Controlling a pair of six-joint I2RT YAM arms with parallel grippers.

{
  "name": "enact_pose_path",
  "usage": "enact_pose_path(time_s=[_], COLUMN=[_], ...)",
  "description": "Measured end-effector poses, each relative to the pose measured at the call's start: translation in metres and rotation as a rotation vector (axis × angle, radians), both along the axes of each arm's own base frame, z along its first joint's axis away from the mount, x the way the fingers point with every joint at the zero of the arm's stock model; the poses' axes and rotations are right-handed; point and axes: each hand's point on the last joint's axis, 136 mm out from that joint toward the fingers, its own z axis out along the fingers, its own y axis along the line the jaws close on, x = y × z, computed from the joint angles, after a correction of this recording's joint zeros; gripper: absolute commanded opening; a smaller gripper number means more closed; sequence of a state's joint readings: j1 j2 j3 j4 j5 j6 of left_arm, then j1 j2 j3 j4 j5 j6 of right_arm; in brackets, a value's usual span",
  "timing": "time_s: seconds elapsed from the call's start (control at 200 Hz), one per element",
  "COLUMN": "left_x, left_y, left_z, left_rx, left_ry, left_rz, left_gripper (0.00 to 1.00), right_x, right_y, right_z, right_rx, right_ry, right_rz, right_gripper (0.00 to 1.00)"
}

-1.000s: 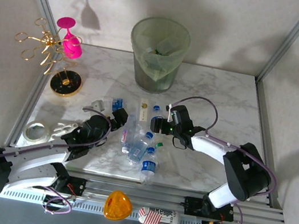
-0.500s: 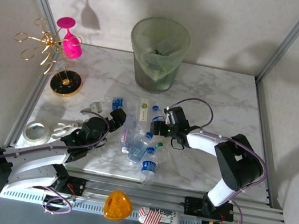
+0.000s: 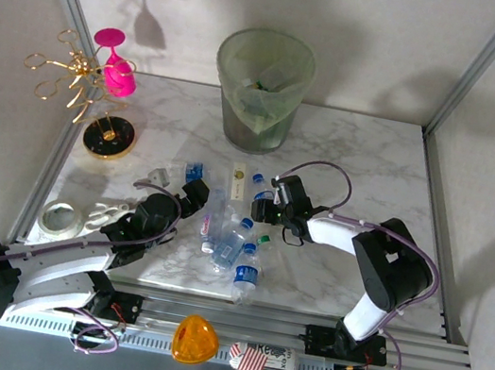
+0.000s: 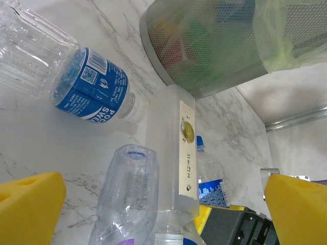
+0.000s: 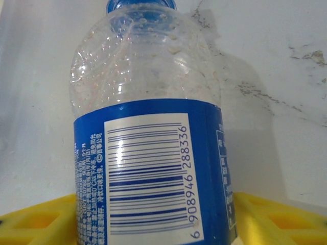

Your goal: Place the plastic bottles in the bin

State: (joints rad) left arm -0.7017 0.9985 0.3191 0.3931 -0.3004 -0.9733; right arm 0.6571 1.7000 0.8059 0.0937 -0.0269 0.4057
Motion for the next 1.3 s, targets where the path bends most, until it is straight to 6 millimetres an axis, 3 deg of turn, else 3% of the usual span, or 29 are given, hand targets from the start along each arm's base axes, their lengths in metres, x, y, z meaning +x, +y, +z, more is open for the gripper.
enact_pose_path(time_s=[0.17, 0.32, 0.801, 0.936, 1.102, 1.302], left_x=[0.0, -0.001, 0.003, 0.004, 0.002, -0.004], left_y=[0.0, -0.001, 0.004, 0.005, 0.011, 0.027], left_z=[0.0, 0.0, 0.007, 0.009, 0.011, 0.01], left_rx=[-0.001, -0.001, 0.007, 0.016, 0.009, -0.001], left_ry=[-0.001, -0.001, -0.034, -0.043, -0.057, -0.075], left_rz=[0.0, -0.003, 0.027, 0.028, 0.04, 0.074], left_gripper=[1.0, 1.0, 1.0, 1.0, 1.0, 1.0], right_x=[0.001, 0.004, 0.01, 0.015, 0.022, 0.034], right_y=[0.0, 0.002, -0.014, -0.017, -0.015, -0.008], right_z=[0.003, 0.027, 0.146, 0.189, 0.243, 0.293], right_rx=[0.004, 0.037, 0.135, 0.156, 0.195, 0.219], right_ry=[-0.008, -0.057, -0.337, -0.431, -0.545, -0.66], right_rz=[0.001, -0.002, -0.048, -0.06, -0.053, -0.032], right_gripper=[0.58, 0.56, 0.54, 0.54, 0.53, 0.53])
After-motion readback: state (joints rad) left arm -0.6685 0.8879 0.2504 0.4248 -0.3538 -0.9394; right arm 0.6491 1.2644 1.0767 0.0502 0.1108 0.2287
